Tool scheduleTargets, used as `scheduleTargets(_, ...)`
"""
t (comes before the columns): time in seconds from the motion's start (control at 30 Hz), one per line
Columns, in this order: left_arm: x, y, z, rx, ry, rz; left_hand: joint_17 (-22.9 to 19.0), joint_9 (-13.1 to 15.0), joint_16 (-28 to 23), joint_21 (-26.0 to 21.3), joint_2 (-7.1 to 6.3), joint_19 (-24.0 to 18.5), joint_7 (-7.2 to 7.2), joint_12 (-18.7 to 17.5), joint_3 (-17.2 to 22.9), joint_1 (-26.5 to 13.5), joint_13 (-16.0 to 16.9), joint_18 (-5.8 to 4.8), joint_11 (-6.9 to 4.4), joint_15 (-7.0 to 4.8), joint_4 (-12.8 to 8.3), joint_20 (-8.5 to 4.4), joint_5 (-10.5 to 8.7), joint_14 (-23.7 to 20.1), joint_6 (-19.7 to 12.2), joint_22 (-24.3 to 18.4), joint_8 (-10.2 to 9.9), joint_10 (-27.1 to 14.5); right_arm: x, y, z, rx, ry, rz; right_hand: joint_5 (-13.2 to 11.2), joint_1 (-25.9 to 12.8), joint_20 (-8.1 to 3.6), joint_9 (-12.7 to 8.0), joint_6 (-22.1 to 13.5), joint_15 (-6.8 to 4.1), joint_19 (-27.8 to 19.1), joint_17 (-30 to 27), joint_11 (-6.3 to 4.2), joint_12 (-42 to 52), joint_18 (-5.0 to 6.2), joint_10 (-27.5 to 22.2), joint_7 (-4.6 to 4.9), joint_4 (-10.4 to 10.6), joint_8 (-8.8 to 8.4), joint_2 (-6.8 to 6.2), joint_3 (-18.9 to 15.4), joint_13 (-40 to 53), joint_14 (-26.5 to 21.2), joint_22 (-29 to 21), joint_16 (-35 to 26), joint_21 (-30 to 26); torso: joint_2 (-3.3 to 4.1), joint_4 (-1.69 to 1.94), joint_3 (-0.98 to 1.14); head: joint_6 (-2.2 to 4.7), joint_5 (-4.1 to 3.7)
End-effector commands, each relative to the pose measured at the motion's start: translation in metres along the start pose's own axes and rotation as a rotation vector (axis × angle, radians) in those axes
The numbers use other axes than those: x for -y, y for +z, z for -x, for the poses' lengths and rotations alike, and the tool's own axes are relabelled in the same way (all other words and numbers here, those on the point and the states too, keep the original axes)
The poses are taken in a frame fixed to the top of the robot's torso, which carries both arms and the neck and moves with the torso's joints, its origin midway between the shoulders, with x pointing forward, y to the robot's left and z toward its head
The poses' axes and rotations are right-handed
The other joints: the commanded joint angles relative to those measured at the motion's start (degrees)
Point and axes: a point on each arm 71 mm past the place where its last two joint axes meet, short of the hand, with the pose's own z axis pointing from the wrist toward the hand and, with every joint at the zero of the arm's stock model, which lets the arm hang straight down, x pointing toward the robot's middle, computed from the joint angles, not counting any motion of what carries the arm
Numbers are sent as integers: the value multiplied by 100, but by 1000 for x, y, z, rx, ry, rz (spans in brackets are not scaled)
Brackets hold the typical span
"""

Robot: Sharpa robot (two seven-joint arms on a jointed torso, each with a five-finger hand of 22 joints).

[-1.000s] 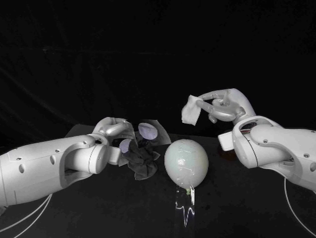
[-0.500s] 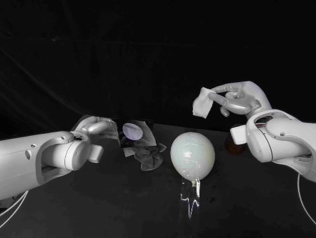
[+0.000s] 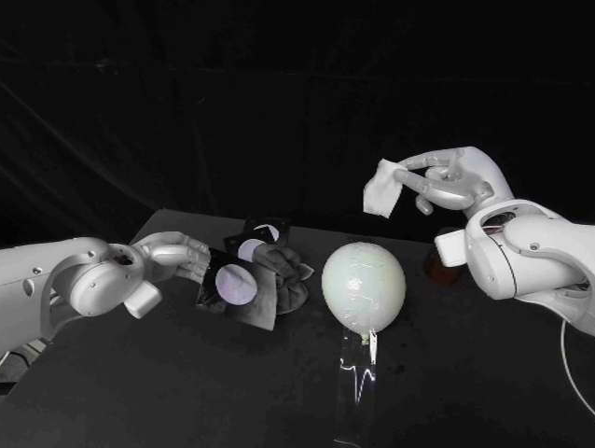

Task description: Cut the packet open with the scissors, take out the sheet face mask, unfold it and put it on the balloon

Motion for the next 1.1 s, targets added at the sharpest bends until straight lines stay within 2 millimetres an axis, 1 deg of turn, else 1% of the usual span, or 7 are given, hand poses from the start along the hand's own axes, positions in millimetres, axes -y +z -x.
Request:
scheduleTargets(0.03, -9, -1, -6, -207, 167, 130, -10, 353, -3, 27, 71, -38, 15, -29, -46, 21, -8, 92, 17, 15, 10, 7, -42, -40, -10, 7, -31, -40, -1, 1, -1, -22, -8, 12, 39, 3, -27, 193, 40, -44, 0, 1510, -45, 21, 35, 608, 0, -27, 27, 43, 0, 1509, 588, 10, 20, -9, 9, 2, 5, -35, -15)
scheduleTargets(0.33, -15, 3, 5, -205, 260, 234, -19, 353, -17, 27, 76, -56, 28, -45, -80, 34, -13, 97, 32, 32, 50, 19, -55, -70, -42, 3, -49, -78, 1, 1, -3, -31, -14, 11, 39, 3, -27, 193, 40, -44, 0, 1510, -45, 21, 35, 608, 0, -27, 27, 43, 0, 1509, 588, 10, 20, -9, -9, 0, 9, -86, 6)
scheduleTargets(0.5, -14, 8, 10, -134, 266, 243, -112, 274, -162, -77, -26, -175, 287, -74, -124, 114, -56, 103, 275, 226, 233, 95, -49, -445, -530, -81, -289, -731, 1, 1, -3, -34, -19, 12, 39, 3, -27, 193, 40, -44, 0, 1510, -45, 21, 35, 608, 0, -27, 27, 43, 0, 1509, 588, 10, 20, -9, -7, -4, 10, -96, 43)
scheduleTargets(0.67, -13, 9, 14, -77, 272, 252, -218, 144, -268, -487, -419, -384, 523, -50, -222, 141, -52, 40, 534, 439, 442, 166, -55, -952, -1111, -349, -502, -1475, 1, 1, -4, -38, -25, 15, 39, 3, -27, 193, 40, -44, 0, 1510, -45, 21, 35, 608, 0, -27, 27, 43, 0, 1509, 588, 10, 20, -9, -5, -4, 11, -97, 49)
scheduleTargets(0.83, -11, 8, 20, -29, 272, 216, -358, 97, -383, -1166, -758, -692, 678, -8, -742, 626, -40, -227, 710, 648, 437, 178, -33, -1674, -1596, -782, -391, -2110, 2, 1, -3, -41, -28, 15, 39, 5, -30, 197, 36, -44, -1, 1510, -43, 21, 34, 608, 1, -42, 31, 40, -3, 1509, 588, 11, 20, -11, -2, 2, 11, -94, 42)
scheduleTargets(0.97, -7, 6, 25, 9, 268, 158, -420, 78, -272, -1812, -774, -1029, 740, 172, -1211, 1156, -20, -492, 795, 782, 364, 178, -4, -2211, -1922, -1147, -144, -2566, 3, 1, -3, -41, -30, 14, 39, 5, -30, 197, 36, -44, -1, 1510, -43, 21, 34, 608, 1, -42, 31, 40, -3, 1509, 588, 11, 20, -11, -3, 3, 6, -86, 35)
scheduleTargets(1.1, -1, 5, 30, 54, 291, 81, -373, 60, 22, -2139, -767, -1201, 771, 435, -1517, 1382, 6, -548, 830, 807, 382, 181, 10, -2424, -2087, -1327, 68, -2782, 4, 1, -2, -42, -32, 12, 39, 5, -30, 197, 36, -44, -1, 1510, -43, 21, 34, 608, 1, -42, 31, 40, -3, 1509, 588, 11, 20, -11, -5, 5, 3, -87, 4)
